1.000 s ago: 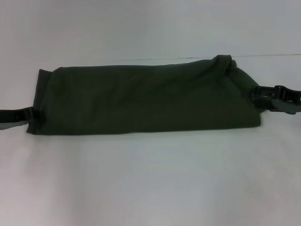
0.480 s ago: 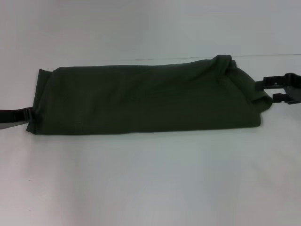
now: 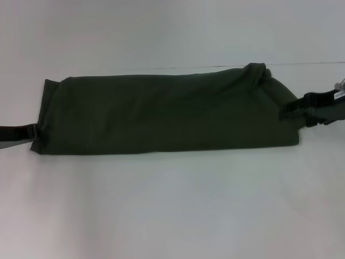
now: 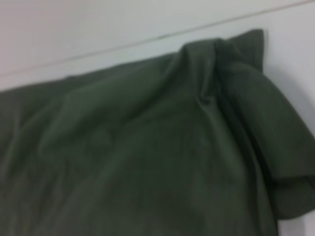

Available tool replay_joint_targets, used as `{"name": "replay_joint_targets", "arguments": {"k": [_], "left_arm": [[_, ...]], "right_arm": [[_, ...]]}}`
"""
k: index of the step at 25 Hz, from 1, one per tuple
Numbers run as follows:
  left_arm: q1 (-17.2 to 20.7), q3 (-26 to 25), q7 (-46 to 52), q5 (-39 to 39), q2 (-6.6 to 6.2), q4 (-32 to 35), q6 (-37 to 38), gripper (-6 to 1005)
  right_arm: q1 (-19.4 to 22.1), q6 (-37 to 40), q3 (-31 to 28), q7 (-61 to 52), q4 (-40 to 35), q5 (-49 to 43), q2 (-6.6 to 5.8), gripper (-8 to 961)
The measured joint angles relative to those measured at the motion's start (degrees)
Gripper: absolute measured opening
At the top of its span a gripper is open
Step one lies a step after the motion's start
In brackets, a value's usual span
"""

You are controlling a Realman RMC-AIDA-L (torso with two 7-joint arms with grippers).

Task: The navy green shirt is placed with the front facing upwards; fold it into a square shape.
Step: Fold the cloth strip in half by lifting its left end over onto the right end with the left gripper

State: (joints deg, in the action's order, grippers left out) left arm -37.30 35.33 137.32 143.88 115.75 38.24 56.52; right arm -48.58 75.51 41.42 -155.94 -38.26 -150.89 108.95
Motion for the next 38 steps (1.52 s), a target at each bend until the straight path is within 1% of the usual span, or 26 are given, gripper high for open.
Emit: {"name": "replay_joint_targets", "arguments": {"k": [6,12,23,32,38], "left_arm": [[0.2,0.0,-0.2,0.0,0.1,0.0,-0.1,17],[0.3,0.0,-0.2,0.0,0.16,0.0,-0.2,17],[0.1,0.0,-0.3,0.0,0.18,0.0,0.0,19],[0.1,0.0,-0.6,-0.3,0.33,0.0,0.0,20],[0.0,0.0,-0.7,-0.3,0.37,0.0,0.1,21]], "right_arm": [[1.3,-2.4,1.0,0.1,1.2,-0.3,0.13,867],[2.2,-5.1,1.4,0.5,2.5,-0.3,0.8,866],[1.8,-8.9,2.1,1.1,3.6,-0.4,2.71,866],[1.6,-10.4,2.1,1.2,4.1,-0.4,3.22,865],[1.6,-10.8,2.7,1.3,4.2,-0.4,3.21,805]]}}
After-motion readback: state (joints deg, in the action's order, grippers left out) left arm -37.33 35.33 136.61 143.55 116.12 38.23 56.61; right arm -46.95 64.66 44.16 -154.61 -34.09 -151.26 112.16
